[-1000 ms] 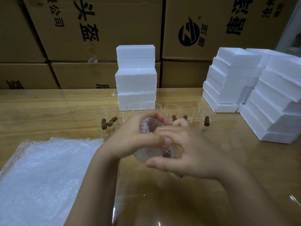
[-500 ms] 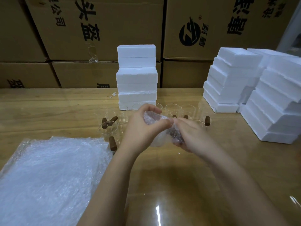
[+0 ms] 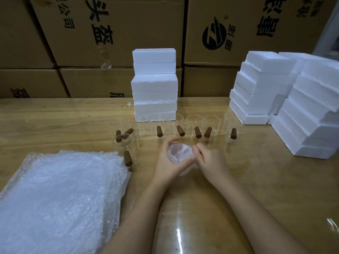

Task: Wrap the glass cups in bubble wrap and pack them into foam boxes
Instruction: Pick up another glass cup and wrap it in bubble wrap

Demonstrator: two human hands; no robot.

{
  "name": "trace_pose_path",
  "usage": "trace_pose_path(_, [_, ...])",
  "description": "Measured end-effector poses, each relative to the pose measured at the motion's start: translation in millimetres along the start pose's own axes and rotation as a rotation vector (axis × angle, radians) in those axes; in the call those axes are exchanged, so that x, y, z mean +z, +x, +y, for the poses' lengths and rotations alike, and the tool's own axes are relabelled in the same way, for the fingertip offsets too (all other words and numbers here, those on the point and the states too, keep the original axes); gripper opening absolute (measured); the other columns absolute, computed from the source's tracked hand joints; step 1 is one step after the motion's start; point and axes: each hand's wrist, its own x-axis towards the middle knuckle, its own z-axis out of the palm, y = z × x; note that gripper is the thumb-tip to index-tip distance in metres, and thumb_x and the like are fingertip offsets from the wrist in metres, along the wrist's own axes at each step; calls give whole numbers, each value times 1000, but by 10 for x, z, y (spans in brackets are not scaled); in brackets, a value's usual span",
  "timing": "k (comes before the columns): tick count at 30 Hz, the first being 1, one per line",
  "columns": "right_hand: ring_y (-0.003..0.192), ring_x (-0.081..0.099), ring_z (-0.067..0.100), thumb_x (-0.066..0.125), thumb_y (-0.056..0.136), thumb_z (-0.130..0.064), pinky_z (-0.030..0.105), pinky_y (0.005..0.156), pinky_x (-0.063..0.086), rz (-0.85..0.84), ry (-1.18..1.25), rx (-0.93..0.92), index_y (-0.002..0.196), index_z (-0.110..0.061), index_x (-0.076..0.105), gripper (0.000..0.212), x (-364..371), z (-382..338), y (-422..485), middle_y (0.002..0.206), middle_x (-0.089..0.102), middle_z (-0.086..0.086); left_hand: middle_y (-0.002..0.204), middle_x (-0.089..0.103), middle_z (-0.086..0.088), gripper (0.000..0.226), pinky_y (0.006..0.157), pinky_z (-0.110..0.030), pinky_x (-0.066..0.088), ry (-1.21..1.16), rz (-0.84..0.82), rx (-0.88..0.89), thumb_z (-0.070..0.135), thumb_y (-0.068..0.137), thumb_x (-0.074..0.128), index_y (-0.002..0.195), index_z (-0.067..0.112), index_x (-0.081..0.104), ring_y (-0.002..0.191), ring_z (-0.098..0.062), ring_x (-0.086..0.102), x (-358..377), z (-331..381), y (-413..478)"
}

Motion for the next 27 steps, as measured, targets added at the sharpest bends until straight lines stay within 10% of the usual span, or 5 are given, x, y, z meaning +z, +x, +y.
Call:
trace_pose_path(6, [46, 46, 33, 51, 97, -14, 40, 46, 31, 89, -3, -97, 68, -9, 48, 29, 80, 189, -79, 49, 43, 4, 93, 71, 4, 49, 69, -8, 46, -182, 28, -179, 64, 83, 47, 92, 21, 69, 87, -7, 66, 54, -44, 79])
trace_pose_path(10, [41, 38, 20, 53, 96, -14, 30, 43, 25, 103, -31, -186, 69, -6, 53, 27, 108, 236, -79, 47, 35, -9, 72, 69, 2, 33, 64, -15, 48, -259, 98, -249, 15, 98, 45, 74, 11, 67, 69, -8, 64, 90, -85, 110])
trace_pose_path(27, [51, 46, 9, 47, 97, -30, 35, 52, 38, -79, 265, -36, 69, -29, 47, 27, 167, 354, -42, 53, 48, -9, 96, 65, 4, 28, 69, -9, 46, -135, -40, -172, 4, 96, 43, 100, 20, 65, 81, 2, 61, 33, -152, 51])
